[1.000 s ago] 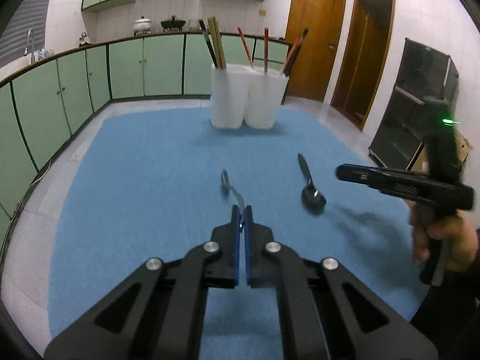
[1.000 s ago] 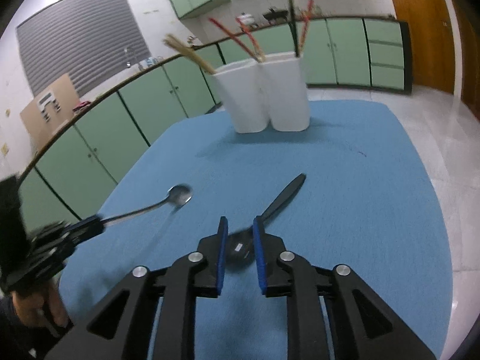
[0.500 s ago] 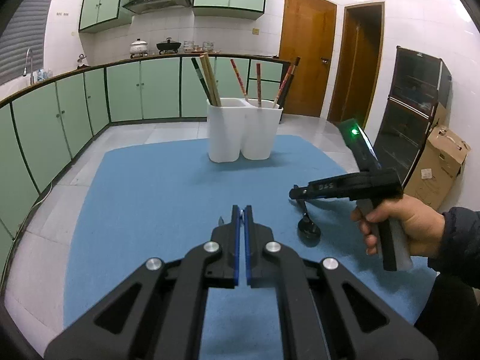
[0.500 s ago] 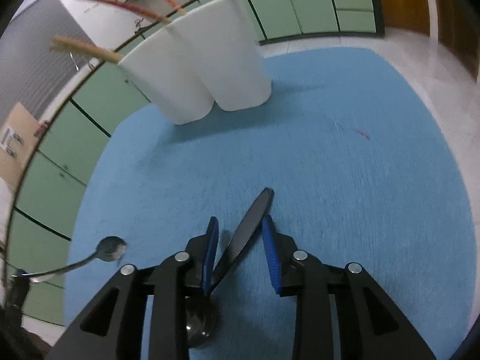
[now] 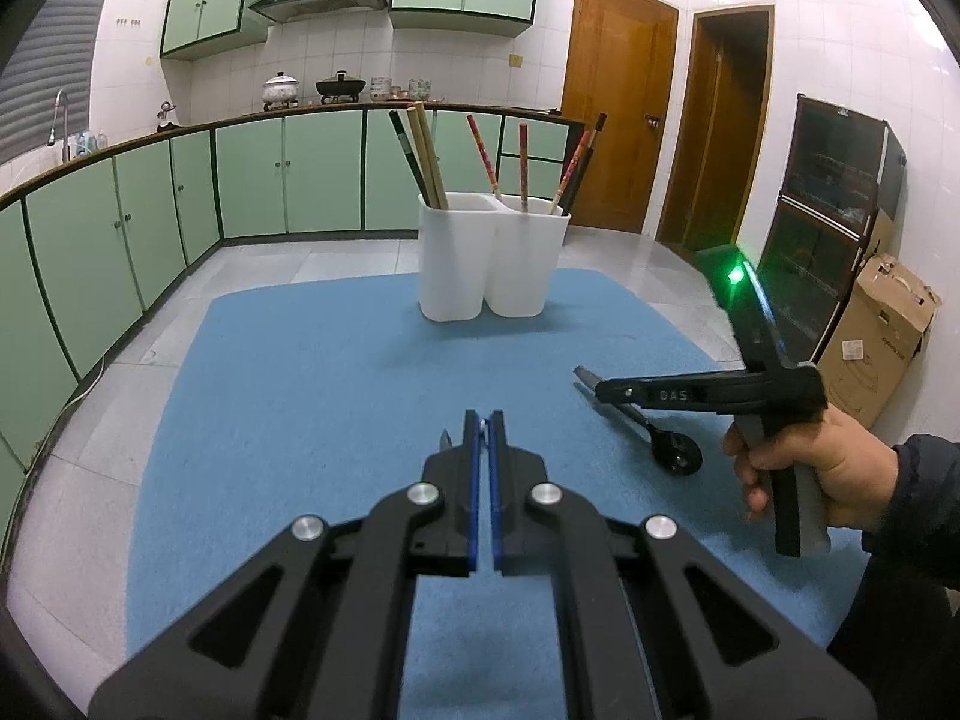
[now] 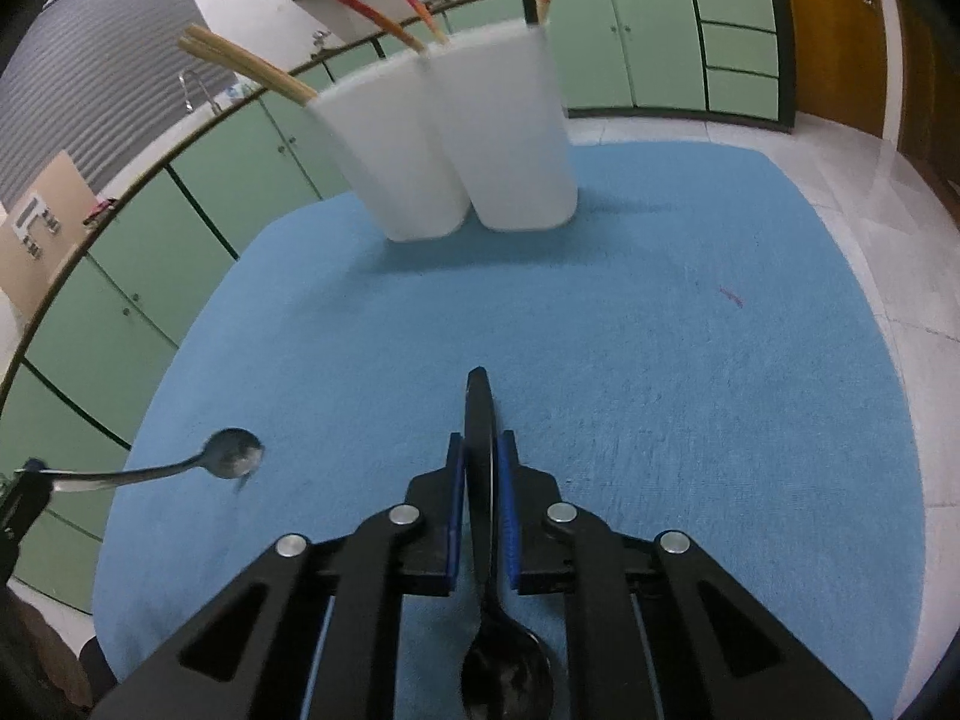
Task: Organize utensils
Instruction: 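Lift both spoons and carry them over the white holder with both tools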
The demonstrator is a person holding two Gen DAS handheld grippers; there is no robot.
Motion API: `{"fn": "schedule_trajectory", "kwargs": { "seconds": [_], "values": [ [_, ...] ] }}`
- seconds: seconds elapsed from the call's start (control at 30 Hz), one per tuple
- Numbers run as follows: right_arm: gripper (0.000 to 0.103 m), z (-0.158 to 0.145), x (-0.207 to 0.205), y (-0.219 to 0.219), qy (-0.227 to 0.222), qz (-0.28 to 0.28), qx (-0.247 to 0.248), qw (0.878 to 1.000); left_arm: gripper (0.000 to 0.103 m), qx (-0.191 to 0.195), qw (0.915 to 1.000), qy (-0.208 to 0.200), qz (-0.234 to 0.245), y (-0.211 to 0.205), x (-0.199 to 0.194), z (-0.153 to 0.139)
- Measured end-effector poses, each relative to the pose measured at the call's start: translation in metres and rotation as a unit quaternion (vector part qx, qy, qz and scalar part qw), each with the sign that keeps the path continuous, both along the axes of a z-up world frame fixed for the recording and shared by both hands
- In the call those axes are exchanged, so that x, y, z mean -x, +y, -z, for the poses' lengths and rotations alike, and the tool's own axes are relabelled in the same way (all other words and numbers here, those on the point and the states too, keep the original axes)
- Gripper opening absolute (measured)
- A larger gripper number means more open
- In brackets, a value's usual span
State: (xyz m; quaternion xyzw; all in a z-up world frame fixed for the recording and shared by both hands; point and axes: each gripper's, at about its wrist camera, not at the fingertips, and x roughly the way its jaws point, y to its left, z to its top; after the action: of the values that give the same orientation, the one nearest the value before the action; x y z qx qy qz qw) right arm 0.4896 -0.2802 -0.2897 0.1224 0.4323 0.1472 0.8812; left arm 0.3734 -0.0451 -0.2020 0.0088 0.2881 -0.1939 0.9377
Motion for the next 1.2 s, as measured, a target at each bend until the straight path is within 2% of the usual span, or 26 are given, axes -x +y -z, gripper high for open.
{"fn": "schedule_trajectory", "kwargs": {
  "seconds": [0.1,0.3,0.5,0.63,0.7,0.8,0.93,1.0,1.13,1.2],
  "values": [
    [0.005,-0.016,0.013,-0.004,-0.03,-0.005,-0.025,0.999,0.002,0.003,1.0,0.003,0.0,0.0,-0.001,-0.001],
    [0.005,-0.038,0.037,-0.011,-0.079,-0.01,-0.047,0.996,0.002,0.007,1.0,0.005,0.004,0.001,-0.001,-0.005],
    [0.005,-0.037,0.031,-0.012,-0.031,-0.029,-0.015,0.999,0.002,0.008,0.9999,0.013,0.005,0.003,0.0,-0.004],
    [0.01,-0.028,0.066,-0.029,-0.012,-0.023,-0.012,1.0,0.002,0.01,0.9999,0.009,0.005,0.003,0.004,-0.007],
    [0.014,-0.015,0.084,-0.037,0.004,-0.003,-0.028,1.0,0.002,0.012,0.9999,0.01,0.004,0.003,0.005,-0.006],
    [0.015,0.008,0.103,-0.055,0.038,0.058,-0.099,0.993,0.002,0.008,0.9999,0.011,0.009,0.0,0.009,-0.004],
    [0.016,0.024,0.108,-0.066,0.041,0.1,-0.205,0.973,0.002,0.003,0.9999,0.01,0.008,-0.001,0.012,-0.003],
    [0.023,0.026,0.103,-0.066,0.041,0.113,-0.234,0.965,0.002,0.003,0.9999,0.011,0.006,0.0,0.011,-0.004],
    [0.024,0.036,0.093,-0.057,0.057,0.13,-0.243,0.96,0.002,-0.001,0.9999,0.011,0.006,-0.001,0.009,-0.004],
    [0.019,0.038,0.089,-0.05,0.055,0.132,-0.236,0.961,0.002,-0.002,0.9999,0.01,0.007,-0.002,0.009,-0.004]
  ]
}}
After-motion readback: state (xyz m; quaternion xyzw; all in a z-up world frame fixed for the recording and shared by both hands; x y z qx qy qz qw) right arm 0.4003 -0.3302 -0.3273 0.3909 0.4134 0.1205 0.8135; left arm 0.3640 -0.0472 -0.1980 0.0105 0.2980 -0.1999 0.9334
